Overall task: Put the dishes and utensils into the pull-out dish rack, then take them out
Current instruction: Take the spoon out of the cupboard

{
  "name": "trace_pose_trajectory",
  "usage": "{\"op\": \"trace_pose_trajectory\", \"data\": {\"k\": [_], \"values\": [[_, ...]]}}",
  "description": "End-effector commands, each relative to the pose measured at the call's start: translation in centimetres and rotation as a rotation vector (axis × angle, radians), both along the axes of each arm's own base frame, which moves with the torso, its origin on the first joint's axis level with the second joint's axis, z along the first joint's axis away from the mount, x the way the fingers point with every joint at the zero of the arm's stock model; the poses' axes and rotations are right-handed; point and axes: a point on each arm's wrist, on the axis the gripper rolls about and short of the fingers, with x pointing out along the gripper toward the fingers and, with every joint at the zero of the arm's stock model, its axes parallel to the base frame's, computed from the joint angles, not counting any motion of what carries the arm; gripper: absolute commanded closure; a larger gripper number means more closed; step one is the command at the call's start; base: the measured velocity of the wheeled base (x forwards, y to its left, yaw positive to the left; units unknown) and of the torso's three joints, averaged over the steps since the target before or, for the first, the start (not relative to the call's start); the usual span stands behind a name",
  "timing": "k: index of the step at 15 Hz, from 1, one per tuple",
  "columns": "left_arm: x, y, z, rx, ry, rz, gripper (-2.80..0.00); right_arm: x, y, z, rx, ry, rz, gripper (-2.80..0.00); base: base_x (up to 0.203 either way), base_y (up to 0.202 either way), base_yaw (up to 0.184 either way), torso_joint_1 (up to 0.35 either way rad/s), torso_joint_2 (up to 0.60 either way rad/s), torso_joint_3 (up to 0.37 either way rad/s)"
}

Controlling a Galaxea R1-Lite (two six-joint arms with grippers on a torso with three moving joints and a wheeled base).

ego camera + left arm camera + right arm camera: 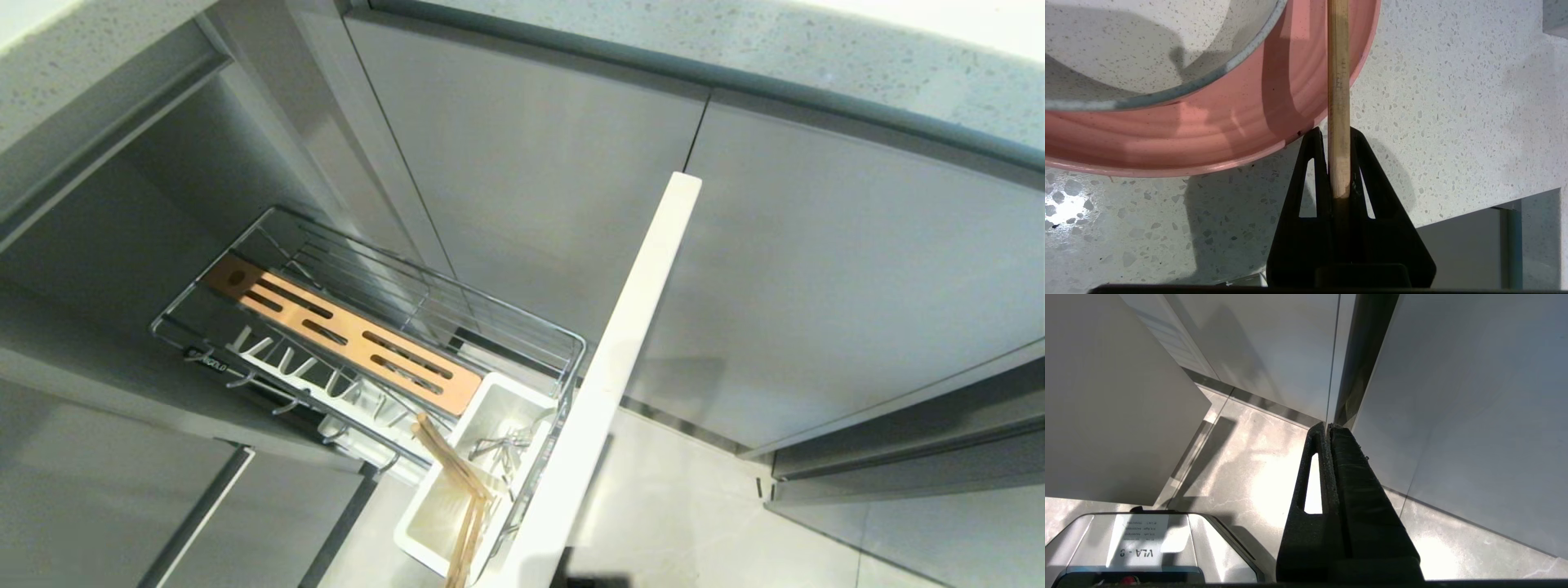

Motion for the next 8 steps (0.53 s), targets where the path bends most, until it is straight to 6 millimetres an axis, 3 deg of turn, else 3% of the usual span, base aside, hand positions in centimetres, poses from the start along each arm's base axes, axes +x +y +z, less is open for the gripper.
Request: {"op": "trace_pose_trajectory", "data": {"k": [1,2,3,8], "values": [[-0.04,-0.05,-0.03,-0.007,-0.001,0.0,0.0,0.02,0.0,-0.04,0.0,0.002,0.001,0.0,0.0,0.0,0.0,0.0,0.0,0.0],[-0.04,-0.05,-0.03,-0.007,-0.001,0.0,0.0,0.02,0.0,-0.04,0.0,0.002,0.001,0.0,0.0,0.0,0.0,0.0,0.0,0.0],[-0.02,-0.03,-0.04,-0.007,-0.001,0.0,-2.8,0.02,0.0,-0.04,-0.001,0.002,0.001,0.0,0.0,0.0,0.0,0.0,0.0,0.0],[-0.04,-0.05,0.07,-0.01,-0.015,0.004,-2.8,0.02,0.0,-0.04,0.0,0.002,0.0,0.0,0.0,0.0,0.0,0.0,0.0,0.0]]}}
